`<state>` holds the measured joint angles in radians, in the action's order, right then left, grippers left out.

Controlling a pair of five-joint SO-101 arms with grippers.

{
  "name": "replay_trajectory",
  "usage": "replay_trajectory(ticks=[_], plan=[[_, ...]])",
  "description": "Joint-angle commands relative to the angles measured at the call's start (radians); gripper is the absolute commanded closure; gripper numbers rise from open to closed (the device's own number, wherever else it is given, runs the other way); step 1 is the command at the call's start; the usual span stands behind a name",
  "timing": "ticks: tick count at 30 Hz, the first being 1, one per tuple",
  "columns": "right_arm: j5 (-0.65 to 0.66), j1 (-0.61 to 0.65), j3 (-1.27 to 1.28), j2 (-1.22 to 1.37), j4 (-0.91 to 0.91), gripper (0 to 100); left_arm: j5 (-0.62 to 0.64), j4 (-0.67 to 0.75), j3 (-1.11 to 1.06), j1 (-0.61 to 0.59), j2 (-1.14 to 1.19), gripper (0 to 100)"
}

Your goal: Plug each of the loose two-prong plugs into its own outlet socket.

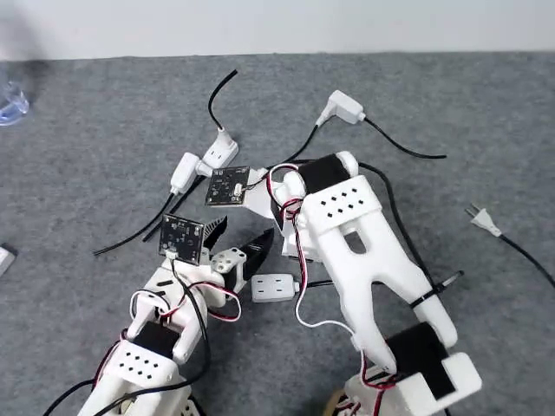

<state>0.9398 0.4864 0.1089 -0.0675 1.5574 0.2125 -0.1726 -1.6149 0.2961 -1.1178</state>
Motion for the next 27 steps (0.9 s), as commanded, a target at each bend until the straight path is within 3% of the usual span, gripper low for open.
replay_trajectory(ticks=[1, 14, 27], plan=[[-0.011, 0.01, -0.034, -0.044, 0.012, 99.1, 0.008, 0.025, 0.012, -0.015, -0.017, 73], [-0.011, 0.013, -0.028, -0.035, -0.084, 99.1, 0.012, 0.068, 0.012, -0.009, -0.017, 73], [-0.012, 0.087, -0.049, -0.102, -0.013, 99.1, 0.012, 0.074, -0.013, -0.008, -0.015, 73]])
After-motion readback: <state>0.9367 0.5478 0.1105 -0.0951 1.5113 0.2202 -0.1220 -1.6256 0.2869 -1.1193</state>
